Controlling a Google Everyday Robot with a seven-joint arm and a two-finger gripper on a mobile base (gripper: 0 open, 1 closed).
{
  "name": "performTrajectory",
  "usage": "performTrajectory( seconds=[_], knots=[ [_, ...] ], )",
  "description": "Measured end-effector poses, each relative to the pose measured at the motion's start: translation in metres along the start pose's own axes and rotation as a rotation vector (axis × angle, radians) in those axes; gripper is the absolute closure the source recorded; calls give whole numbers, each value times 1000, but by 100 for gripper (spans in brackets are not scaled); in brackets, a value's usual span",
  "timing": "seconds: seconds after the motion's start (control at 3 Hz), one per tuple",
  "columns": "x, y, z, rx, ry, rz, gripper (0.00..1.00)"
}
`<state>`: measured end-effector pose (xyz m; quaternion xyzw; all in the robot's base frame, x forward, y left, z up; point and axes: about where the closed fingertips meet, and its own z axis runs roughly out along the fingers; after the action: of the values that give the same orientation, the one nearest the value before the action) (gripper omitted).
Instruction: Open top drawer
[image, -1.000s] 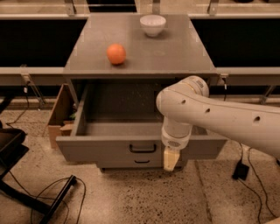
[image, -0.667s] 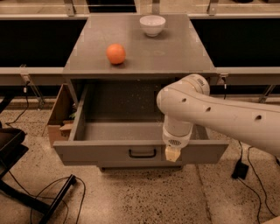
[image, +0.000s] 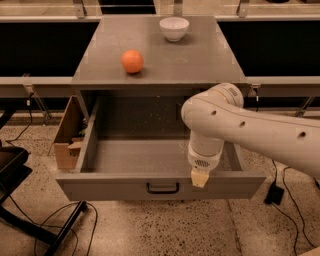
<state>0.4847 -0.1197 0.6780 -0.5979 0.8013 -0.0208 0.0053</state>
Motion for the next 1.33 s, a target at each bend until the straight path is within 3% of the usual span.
performTrajectory(
  seconds=[0.33,1.0,1.33],
  knots=[
    [9,16,-4,-20,15,24,100],
    [23,37,-12,-9,38,41,100],
    [23,37,-11,-9,38,41,100]
  ],
)
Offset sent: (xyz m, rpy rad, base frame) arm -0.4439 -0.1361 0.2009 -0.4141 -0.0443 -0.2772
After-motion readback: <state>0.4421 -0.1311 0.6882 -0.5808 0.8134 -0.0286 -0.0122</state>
